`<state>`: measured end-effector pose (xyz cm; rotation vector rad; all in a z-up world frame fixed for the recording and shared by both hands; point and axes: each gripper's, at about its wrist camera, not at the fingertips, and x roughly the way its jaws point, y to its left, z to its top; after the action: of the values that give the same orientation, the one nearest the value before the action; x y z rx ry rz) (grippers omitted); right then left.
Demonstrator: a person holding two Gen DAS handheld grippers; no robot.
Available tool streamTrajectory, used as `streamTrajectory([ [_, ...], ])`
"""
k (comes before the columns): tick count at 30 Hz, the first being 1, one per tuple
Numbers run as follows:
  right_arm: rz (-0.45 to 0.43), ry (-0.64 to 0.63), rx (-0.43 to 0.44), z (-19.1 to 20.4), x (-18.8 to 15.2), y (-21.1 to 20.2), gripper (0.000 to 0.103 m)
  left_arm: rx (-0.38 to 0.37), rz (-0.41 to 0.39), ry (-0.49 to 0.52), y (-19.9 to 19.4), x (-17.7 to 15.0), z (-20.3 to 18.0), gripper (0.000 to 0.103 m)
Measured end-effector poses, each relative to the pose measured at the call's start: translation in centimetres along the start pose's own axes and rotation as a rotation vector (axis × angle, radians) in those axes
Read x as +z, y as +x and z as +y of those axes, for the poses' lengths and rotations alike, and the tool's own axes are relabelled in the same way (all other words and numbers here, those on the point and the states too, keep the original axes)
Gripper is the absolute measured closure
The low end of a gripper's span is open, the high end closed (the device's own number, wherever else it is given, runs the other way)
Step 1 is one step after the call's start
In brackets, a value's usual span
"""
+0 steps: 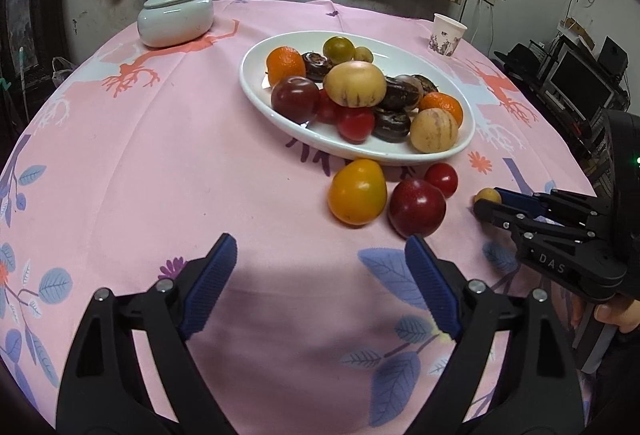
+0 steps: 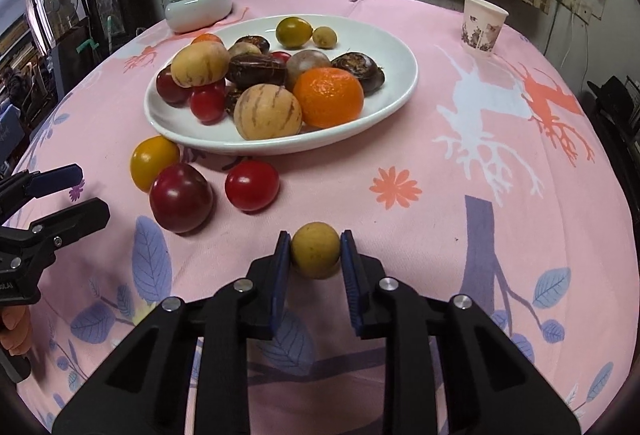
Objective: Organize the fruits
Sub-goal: 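Grasp a small yellow round fruit with the right tool while the left tool moves back, then grasp a yellow tomato with the left tool while the right tool holds the yellow fruit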
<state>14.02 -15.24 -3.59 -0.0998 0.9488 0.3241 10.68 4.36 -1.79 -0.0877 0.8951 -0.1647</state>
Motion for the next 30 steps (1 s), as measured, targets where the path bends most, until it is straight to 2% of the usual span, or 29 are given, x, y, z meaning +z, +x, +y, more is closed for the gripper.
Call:
streamTrajectory([
  [7, -0.035, 0.011, 0.09, -0.2, -0.9, -2.1, 0.078, -0.015, 0.008, 0.002, 0.1, 0.1, -0.6, 0.015],
  [12, -0.054, 0.035, 0.139, -0.6, -1.0, -2.8, 0.078, 0.054, -0.008, -0.002, -0.3, 0.5, -0.5, 0.015],
  [14, -0.072, 0.052, 0.149, -0.9, -0.8, -3.3, 0.078, 0.071, 0.019, 0.025, 0.4, 0.5, -0.8, 0.015],
  [17, -0.087, 0.06, 0.162, -1.1, -0.8, -3.9, 0.078, 0.056, 0.082, 0.03, 1.6, 0.4, -1.1, 0.016],
  [21, -0.085, 0.058, 0.183, -1.0, -0.8, -4.2, 0.078, 0.046, 0.082, 0.029, 2.2, 0.6, -1.1, 0.017],
  [25, -0.089, 0.076, 0.218, -1.1, -0.8, -4.4, 0.078, 0.046, 0.121, 0.038, 3.6, 1.0, -1.0, 0.045],
  [30, -0.081, 0.075, 0.23, -1.2, -0.8, -4.3, 0.078, 0.06, 0.109, 0.115, 4.2, 1.4, -2.1, 0.045],
])
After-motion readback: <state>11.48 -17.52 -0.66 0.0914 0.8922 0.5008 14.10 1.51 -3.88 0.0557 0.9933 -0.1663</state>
